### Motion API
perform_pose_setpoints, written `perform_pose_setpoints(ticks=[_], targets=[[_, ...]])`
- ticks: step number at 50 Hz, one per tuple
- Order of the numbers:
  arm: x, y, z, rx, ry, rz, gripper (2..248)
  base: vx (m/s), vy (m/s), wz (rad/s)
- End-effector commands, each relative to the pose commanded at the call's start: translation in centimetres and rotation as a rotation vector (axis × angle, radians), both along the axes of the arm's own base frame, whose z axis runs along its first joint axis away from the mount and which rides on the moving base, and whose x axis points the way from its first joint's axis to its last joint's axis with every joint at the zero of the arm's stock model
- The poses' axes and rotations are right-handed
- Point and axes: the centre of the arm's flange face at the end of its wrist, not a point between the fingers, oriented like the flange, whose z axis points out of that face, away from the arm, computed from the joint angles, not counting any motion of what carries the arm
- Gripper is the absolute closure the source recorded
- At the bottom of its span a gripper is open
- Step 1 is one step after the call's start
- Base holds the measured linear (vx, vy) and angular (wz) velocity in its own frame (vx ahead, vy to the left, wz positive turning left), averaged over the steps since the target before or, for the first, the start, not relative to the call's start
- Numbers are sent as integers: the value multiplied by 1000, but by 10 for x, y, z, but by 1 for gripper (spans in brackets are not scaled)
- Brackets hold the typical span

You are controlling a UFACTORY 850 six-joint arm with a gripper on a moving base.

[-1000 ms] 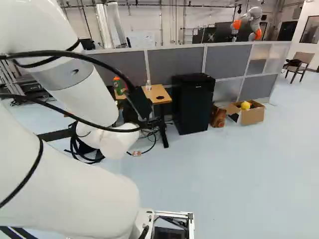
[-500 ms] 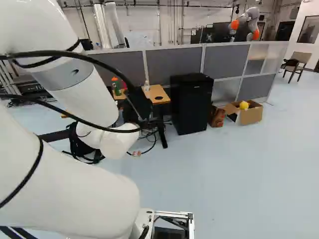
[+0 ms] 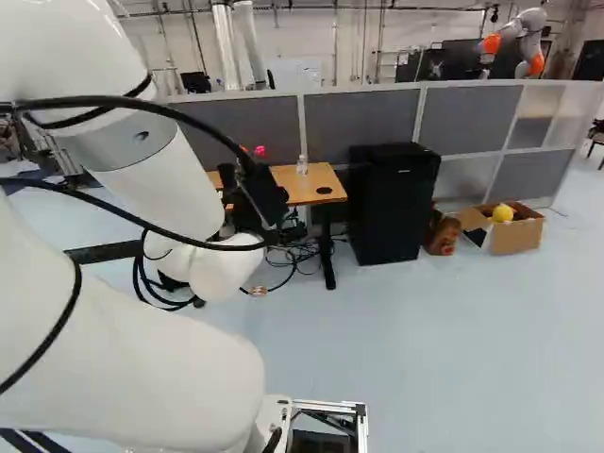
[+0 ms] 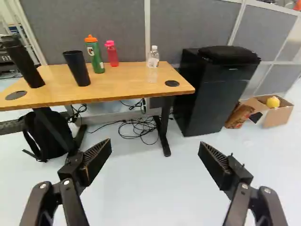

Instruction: Pick up the green bottle from the table

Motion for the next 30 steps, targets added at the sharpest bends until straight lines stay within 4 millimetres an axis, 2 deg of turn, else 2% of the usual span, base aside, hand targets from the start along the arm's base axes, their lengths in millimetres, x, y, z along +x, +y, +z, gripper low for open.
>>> perform_pose_setpoints(ticks=[14,30], targets=[[0,0,0,0,0,0,3,168,62,312],[0,0,0,0,0,0,3,179,30,326]])
